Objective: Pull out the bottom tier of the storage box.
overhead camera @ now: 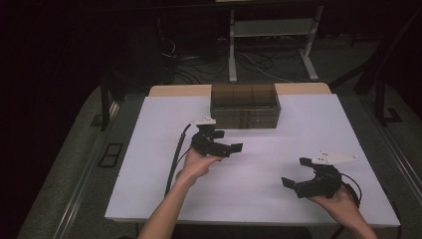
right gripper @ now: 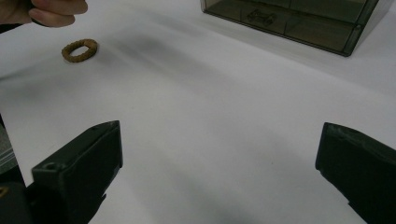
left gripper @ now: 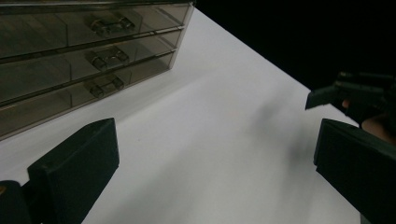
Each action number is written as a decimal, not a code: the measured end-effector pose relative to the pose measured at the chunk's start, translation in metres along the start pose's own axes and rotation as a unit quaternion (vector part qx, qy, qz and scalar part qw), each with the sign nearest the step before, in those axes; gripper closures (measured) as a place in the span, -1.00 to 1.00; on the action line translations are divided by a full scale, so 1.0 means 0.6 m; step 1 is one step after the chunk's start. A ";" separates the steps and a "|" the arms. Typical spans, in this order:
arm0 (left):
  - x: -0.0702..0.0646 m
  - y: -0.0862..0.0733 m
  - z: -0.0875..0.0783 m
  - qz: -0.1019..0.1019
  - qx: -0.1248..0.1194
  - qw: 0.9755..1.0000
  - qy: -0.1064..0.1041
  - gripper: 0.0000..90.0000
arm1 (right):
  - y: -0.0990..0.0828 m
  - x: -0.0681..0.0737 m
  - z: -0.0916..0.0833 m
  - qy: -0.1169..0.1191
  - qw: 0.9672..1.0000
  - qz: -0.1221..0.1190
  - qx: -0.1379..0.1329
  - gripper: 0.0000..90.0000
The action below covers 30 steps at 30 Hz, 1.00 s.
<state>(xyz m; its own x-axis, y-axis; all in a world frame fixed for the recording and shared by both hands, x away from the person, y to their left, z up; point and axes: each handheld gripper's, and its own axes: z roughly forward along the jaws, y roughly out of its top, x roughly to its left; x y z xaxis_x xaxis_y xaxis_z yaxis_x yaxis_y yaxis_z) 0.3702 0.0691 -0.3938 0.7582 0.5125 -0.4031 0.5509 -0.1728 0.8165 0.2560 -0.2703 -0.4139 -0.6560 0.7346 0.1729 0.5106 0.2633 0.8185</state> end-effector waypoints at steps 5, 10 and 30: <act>0.012 0.000 0.006 -0.027 -0.012 1.000 -0.002 -1.00 | 0.000 0.000 0.001 0.000 1.000 -0.001 0.001 -1.00; 0.022 -0.003 0.016 -0.042 -0.012 0.999 0.004 -1.00 | 0.000 0.000 0.001 0.001 1.000 -0.002 0.002 -1.00; 0.050 -0.016 0.047 -0.085 0.000 0.996 0.034 -1.00 | 0.000 0.002 0.004 0.002 1.000 -0.009 0.009 -1.00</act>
<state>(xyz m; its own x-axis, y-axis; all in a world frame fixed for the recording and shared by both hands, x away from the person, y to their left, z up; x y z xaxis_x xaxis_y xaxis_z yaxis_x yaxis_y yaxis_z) 0.3973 0.0625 -0.4251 0.6283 0.5903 -0.5067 0.6696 -0.0788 0.7386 0.2566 -0.2681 -0.4153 -0.6673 0.7273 0.1606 0.5087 0.2876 0.8114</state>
